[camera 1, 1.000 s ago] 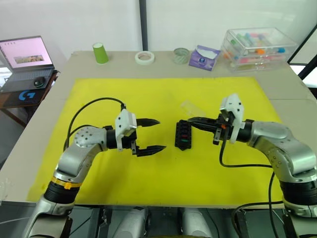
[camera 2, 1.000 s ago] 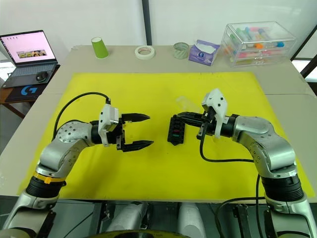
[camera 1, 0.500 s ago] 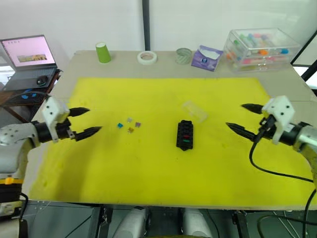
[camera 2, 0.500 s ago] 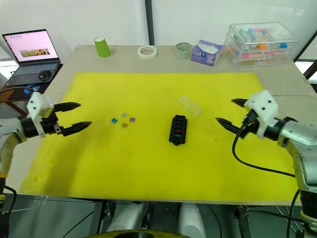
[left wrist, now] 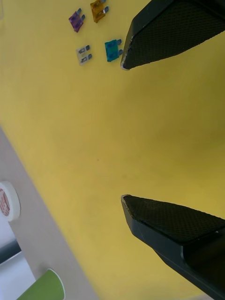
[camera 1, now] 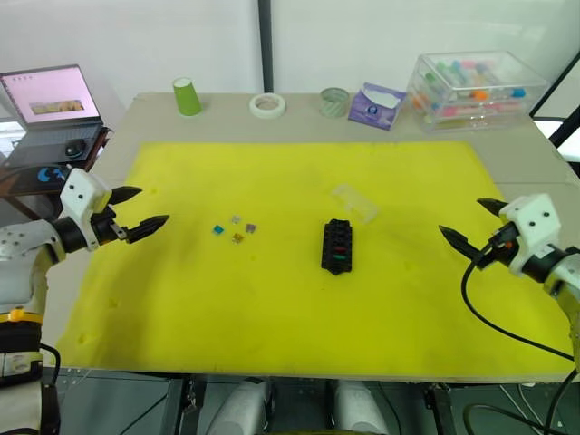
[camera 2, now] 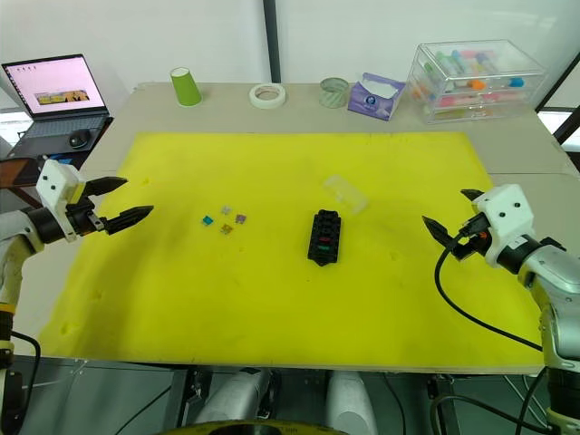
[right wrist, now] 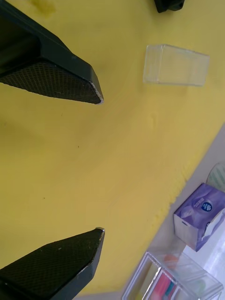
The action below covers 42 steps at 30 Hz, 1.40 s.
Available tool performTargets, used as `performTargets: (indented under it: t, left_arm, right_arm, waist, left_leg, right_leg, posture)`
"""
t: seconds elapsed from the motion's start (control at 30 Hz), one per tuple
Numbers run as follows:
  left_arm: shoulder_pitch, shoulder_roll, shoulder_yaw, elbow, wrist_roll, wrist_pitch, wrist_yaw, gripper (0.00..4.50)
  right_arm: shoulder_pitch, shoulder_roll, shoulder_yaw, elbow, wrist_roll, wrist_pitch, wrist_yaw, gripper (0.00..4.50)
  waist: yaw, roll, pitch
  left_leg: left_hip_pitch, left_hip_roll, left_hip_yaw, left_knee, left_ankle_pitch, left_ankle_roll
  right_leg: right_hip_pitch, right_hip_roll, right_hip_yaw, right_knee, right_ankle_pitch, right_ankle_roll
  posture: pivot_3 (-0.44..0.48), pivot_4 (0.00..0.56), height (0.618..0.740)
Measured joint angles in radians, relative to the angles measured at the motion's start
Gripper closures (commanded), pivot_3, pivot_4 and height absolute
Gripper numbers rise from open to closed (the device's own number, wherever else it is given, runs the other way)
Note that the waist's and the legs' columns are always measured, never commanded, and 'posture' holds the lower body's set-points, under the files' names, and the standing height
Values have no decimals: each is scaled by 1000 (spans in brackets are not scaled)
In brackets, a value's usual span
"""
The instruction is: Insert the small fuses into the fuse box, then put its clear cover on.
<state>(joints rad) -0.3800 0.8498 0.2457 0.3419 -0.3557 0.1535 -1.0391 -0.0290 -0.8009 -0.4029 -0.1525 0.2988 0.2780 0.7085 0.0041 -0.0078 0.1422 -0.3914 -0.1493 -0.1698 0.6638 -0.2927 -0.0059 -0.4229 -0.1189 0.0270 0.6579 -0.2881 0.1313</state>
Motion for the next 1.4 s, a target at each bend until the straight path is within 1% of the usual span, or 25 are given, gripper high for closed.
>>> performTargets:
  t: [0.13, 0.27, 0.33, 0.43, 0.47, 0.5, 0.53, 0.63, 0.67, 0.77, 0.9, 1.0, 1.07, 1.13, 1.23, 1.3, 1.4]
  left_arm:
    - [-19, -31, 6, -11, -28, 75, 37, 0]
    - [-17, -63, 40, -71, -82, 230, 132, 0]
    - [-16, -77, 76, -122, -114, 297, 197, 0]
    - [-16, -88, 106, -164, -110, 328, 302, 0]
    - [-16, -91, 111, -172, -112, 345, 323, 0]
    - [-13, -91, 133, -177, -133, 395, 340, 0]
    - [-9, -91, 164, -180, -178, 460, 349, 0]
    - [-9, -109, 329, -195, -443, 770, 367, 0]
    - [3, -103, 376, -208, -524, 882, 374, 0]
    - [34, -63, 477, -202, -688, 1172, 427, 0]
    - [16, -52, 557, -153, -816, 1387, 508, 0]
    - [38, 20, 521, -22, -950, 1452, 570, 0]
    - [49, 42, 469, 53, -1052, 1453, 605, 0]
    - [52, 43, 403, 108, -1117, 1453, 638, 0]
    - [31, 30, 346, 157, -1123, 1454, 677, 0]
    - [-12, 21, 318, 193, -1129, 1455, 687, 0]
    - [-104, -25, 273, 240, -1100, 1456, 690, 0]
  right_arm:
    - [-17, -3, 0, -1, 9, 16, 4, 37]
    - [-67, -5, 12, -20, 53, 70, 28, 37]
    - [-108, -11, 48, -65, 78, 100, 48, 37]
    - [-145, -17, 94, -118, 100, 134, 75, 37]
    - [-154, -20, 107, -125, 102, 143, 80, 37]
    - [-185, -18, 138, -128, 110, 166, 89, 37]
    - [-228, -8, 175, -138, 121, 186, 98, 37]
    - [-444, 89, 352, -232, 182, 250, 132, 37]
    - [-490, 105, 405, -260, 188, 259, 149, 37]
    - [-533, 133, 492, -284, 197, 278, 180, 37]
    - [-540, 153, 534, -284, 193, 289, 182, 37]
    - [-547, 156, 549, -284, 180, 284, 180, 37]
    - [-547, 162, 550, -283, 174, 282, 177, 37]
    - [-545, 164, 554, -283, 167, 276, 177, 37]
    - [-537, 162, 560, -284, 148, 264, 178, 37]
    - [-535, 162, 559, -284, 147, 264, 178, 37]
    - [-531, 161, 557, -295, 149, 277, 177, 37]
  waist:
    - [-1, 0, 0]
    - [-5, 0, 0]
    - [-13, 0, 0]
    - [-16, 0, 0]
    - [-15, 0, 0]
    - [-16, 0, 0]
    - [-19, 0, 0]
    - [-45, 0, 0]
    - [-48, -1, 0]
    - [-44, -3, -1]
    - [-23, -5, 0]
    - [-20, -5, 0]
    - [-18, -5, 0]
    - [-18, -5, 0]
    - [-18, -5, -1]
    - [-17, -5, -1]
    - [-18, -5, -1]
  left_leg:
    - [0, 0, 0, 0, 0, 0]
    - [0, 0, 0, 1, 0, 0]
    - [0, 0, 0, 1, 0, 0]
    - [0, 0, 0, 0, 0, 0]
    - [0, 0, 0, 0, 0, 0]
    - [0, 0, 0, 1, 0, 0]
    - [0, 0, 0, 1, 0, 0]
    - [0, 2, -1, 0, 0, 0]
    - [0, 2, -1, 0, 0, 0]
    - [0, 0, -3, 1, -2, 0]
    - [0, -2, -2, 4, -2, 0]
    - [0, -1, -2, 3, -2, -1]
    - [0, -1, -2, 3, -2, -1]
    - [0, -1, -2, 3, -2, -1]
    - [0, -1, -2, 3, -2, -1]
    - [0, -1, -2, 3, -2, -1]
    - [0, -2, -1, 4, -2, -1]
  right_leg:
    - [0, 0, 0, 0, 0, 0]
    - [0, 0, 0, 1, 0, 0]
    - [-1, 0, 0, 2, 0, 0]
    - [-1, 0, 0, 1, 0, 0]
    - [-1, 0, 0, 1, 0, 0]
    - [-1, 0, 0, 2, 0, 0]
    - [-1, 0, 0, 2, 0, 0]
    - [-5, 0, 0, 6, -1, -1]
    - [-5, 0, 0, 6, -1, -1]
    - [-4, 0, -1, 7, -1, -1]
    - [-2, 0, -2, 6, -1, -1]
    - [-4, 0, -1, 7, -1, -1]
    - [-4, 0, -1, 7, -1, -1]
    - [-4, 0, -1, 7, -1, -1]
    - [-4, 0, -1, 8, -1, -1]
    - [-4, 0, -1, 8, -1, -1]
    - [-4, 0, -1, 7, -1, -1]
  posture:
    - [0, 150, 740]
    - [0, 150, 740]
    - [0, 150, 740]
    - [0, 150, 740]
    - [0, 150, 740]
    - [0, 150, 740]
    - [0, 150, 740]
    - [0, 150, 740]
    - [0, 150, 740]
    - [0, 150, 740]
    - [0, 150, 740]
    - [0, 150, 740]
    - [0, 150, 740]
    - [0, 150, 740]
    - [0, 150, 740]
    - [0, 150, 740]
    - [0, 150, 740]
